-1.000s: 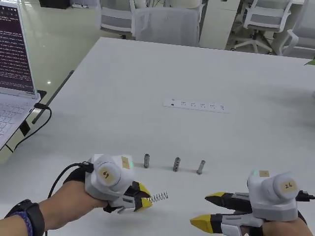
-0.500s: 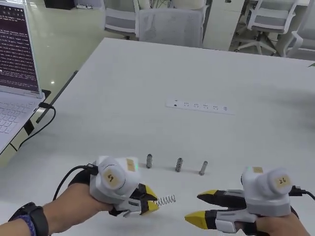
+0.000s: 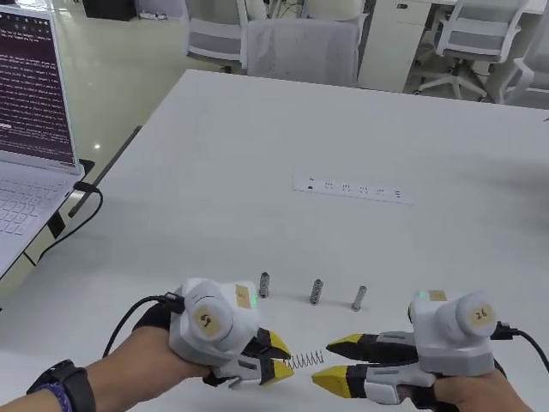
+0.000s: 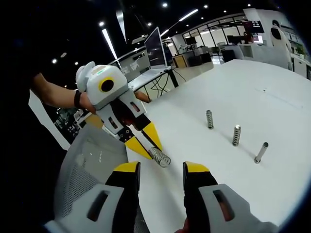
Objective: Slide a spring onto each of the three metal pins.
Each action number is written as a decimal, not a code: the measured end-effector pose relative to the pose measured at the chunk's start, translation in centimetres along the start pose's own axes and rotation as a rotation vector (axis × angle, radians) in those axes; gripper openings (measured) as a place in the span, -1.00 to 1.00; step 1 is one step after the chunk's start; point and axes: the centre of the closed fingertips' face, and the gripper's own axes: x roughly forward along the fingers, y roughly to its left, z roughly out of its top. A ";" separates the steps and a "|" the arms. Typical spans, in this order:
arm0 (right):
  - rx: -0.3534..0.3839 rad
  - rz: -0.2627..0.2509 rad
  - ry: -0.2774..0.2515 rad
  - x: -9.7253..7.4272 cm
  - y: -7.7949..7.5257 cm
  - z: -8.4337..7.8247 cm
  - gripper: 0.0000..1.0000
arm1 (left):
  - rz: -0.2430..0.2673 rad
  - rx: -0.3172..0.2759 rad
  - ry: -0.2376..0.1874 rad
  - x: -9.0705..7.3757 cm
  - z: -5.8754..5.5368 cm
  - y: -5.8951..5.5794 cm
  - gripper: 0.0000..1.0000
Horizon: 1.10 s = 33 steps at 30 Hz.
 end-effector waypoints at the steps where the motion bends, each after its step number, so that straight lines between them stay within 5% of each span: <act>1: 0.000 0.003 -0.001 0.0 0.0 0.0 -0.37 | -0.001 0.004 0.000 0.0 0.0 0.0 -0.96; 18: -0.028 0.062 -0.028 0.1 0.8 1.0 -0.80 | -0.018 0.028 -0.001 -0.1 0.3 -0.5 -0.97; 33: -0.084 0.078 0.031 0.0 1.2 0.4 -0.81 | -0.023 0.050 -0.013 0.1 0.7 -0.7 -0.97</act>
